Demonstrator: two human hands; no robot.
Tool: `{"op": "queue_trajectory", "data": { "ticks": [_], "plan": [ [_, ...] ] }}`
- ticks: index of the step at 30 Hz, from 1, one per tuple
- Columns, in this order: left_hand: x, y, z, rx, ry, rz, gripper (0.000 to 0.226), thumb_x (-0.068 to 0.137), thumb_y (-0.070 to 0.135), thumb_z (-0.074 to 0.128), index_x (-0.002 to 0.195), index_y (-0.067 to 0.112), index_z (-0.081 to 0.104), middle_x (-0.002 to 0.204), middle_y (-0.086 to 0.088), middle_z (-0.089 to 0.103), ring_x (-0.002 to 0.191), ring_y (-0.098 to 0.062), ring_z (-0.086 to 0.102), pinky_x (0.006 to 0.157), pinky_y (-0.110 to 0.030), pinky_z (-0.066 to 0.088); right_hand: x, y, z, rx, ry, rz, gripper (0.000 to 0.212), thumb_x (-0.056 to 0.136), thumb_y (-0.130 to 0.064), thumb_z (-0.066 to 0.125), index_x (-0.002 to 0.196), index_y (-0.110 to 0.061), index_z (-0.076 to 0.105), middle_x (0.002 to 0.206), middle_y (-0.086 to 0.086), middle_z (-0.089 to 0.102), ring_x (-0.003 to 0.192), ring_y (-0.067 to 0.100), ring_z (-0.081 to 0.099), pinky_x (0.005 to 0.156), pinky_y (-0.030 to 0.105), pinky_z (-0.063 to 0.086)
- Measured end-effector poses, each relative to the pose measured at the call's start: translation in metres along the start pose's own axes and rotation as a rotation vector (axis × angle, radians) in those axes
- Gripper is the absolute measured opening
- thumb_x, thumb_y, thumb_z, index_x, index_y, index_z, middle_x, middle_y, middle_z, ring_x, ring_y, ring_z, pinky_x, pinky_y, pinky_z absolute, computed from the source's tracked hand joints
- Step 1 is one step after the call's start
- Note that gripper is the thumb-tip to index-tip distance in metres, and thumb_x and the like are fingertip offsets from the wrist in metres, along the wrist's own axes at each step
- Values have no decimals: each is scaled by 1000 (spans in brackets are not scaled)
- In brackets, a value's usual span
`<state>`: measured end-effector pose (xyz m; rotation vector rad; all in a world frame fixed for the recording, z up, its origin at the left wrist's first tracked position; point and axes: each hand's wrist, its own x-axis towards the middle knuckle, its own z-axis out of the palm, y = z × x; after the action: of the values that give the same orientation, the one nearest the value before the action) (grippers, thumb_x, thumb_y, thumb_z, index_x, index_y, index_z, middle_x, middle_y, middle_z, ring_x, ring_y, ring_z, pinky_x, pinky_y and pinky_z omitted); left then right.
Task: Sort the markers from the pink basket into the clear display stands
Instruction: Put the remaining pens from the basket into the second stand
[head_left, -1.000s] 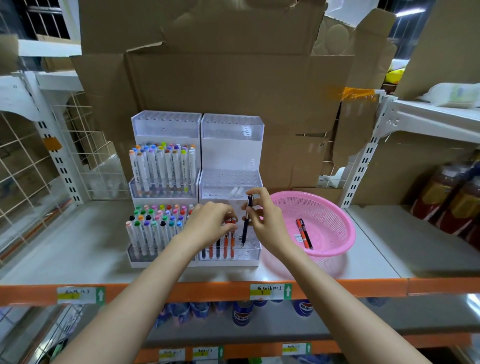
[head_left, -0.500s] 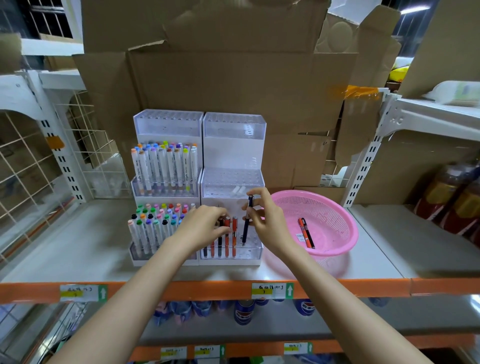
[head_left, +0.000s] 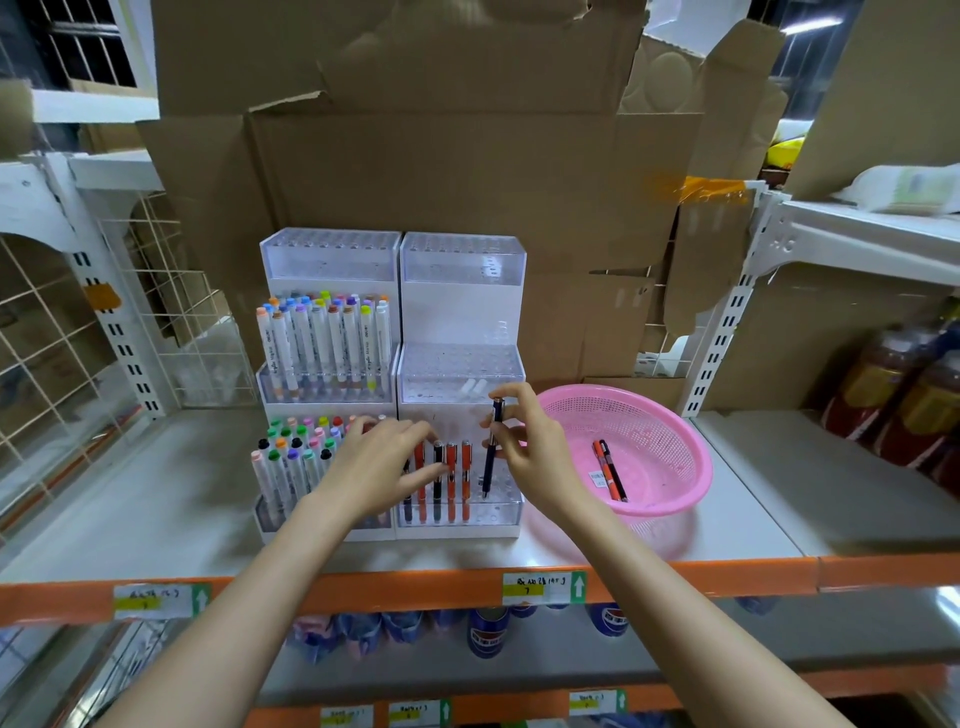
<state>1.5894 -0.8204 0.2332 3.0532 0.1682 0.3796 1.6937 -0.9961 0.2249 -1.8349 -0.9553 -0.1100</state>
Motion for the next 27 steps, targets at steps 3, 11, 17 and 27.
{"op": "queue_trajectory", "data": {
  "ticks": [3,11,17,27],
  "plan": [
    [-1,1,2,-15,24,-6,48,88,60,45,124,28,52,122,11,61,113,-11,54,106,-38,24,0,-2,-1,-2,-20,-2,29,95,-2,52,117,-20,45,94,0,68,80,13,67,63,14,49],
    [-2,-1,4,-13,41,-5,47,89,60,43,123,29,50,116,13,63,108,-9,56,105,-35,24,-3,-6,0,-19,-29,-42,29,95,2,49,117,-17,45,93,2,67,79,12,64,64,14,50],
    [-3,-3,5,-47,48,-7,46,89,59,45,122,28,52,115,12,64,108,-10,56,107,-36,23,-7,-3,3,-58,-54,-33,26,95,2,48,117,-12,45,95,5,67,72,13,62,64,23,50],
    [-3,-3,4,-28,51,-4,45,90,59,45,121,27,51,104,11,65,103,-11,57,105,-35,25,-16,3,9,-132,-111,13,44,93,7,48,103,-33,36,94,8,63,86,23,66,73,47,56]
  ]
}}
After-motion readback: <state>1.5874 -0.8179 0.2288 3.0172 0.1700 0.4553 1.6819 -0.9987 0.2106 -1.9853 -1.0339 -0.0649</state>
